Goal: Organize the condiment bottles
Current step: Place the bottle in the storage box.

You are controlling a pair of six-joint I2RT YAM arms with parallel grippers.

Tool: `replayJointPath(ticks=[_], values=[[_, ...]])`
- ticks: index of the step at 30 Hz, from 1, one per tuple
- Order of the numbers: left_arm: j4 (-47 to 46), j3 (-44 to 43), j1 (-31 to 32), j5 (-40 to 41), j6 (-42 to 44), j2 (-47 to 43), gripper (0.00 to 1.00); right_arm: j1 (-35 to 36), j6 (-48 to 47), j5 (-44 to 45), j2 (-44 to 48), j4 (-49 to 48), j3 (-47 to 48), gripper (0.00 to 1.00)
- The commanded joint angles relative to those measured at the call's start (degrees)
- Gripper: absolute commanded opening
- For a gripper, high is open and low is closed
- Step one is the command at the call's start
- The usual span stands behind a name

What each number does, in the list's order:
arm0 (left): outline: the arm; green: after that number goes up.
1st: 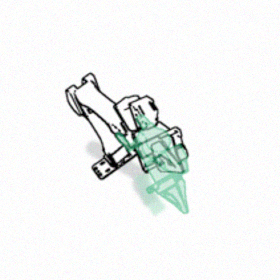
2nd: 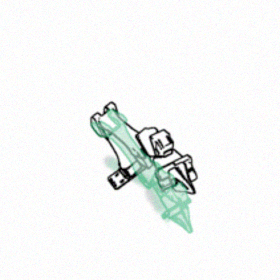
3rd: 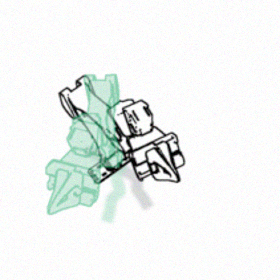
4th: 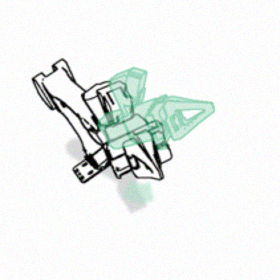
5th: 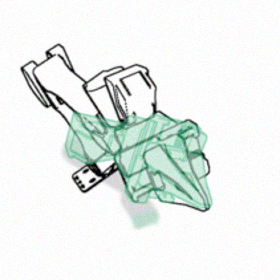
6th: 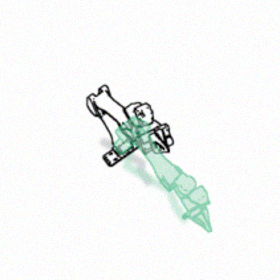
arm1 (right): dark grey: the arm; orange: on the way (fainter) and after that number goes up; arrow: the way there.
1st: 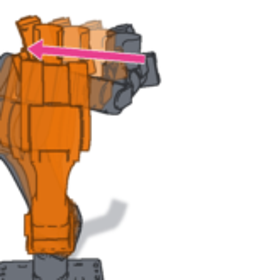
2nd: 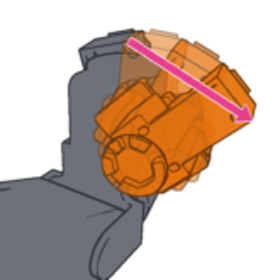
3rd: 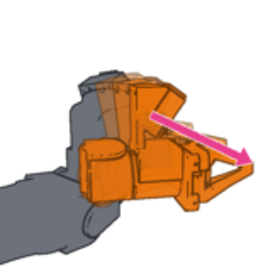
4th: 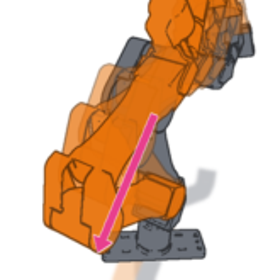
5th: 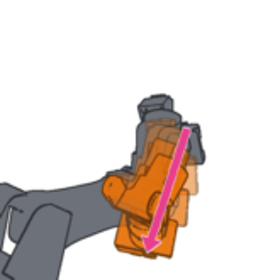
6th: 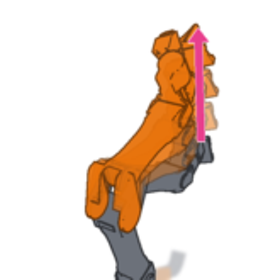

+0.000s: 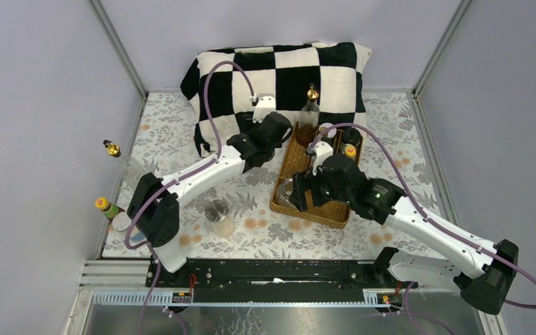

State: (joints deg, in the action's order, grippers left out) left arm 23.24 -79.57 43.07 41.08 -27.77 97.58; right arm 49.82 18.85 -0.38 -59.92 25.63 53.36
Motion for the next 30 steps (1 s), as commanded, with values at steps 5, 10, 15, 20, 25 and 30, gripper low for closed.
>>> replayJointPath(ticks=[5,10,15,20,25,30], values=[[-6.0,-10.4,4.9,-5.2,5.4,6.6,0.38,-0.1,0.9,11.4,7.8,1.1,3.2,0.93],[-8.4,-15.2,7.2,-5.3,7.1,13.3,0.38,-0.1,0.9,12.7,9.0,2.1,3.5,0.93],[-11.9,-16.5,7.4,-4.6,8.6,18.0,0.36,-0.1,0.7,12.4,8.9,1.9,2.7,0.93],[-17.6,-15.3,7.3,-3.5,10.7,20.7,0.35,-0.1,0.6,11.8,8.4,0.9,1.1,0.93],[-25.8,-12.3,7.1,-2.5,11.8,21.8,0.35,-0.1,0.5,11.1,7.8,0.1,0.0,0.93],[-33.3,-8.9,5.5,-5.7,9.8,22.3,0.35,-0.1,0.4,10.4,7.1,-0.7,-0.9,0.94]])
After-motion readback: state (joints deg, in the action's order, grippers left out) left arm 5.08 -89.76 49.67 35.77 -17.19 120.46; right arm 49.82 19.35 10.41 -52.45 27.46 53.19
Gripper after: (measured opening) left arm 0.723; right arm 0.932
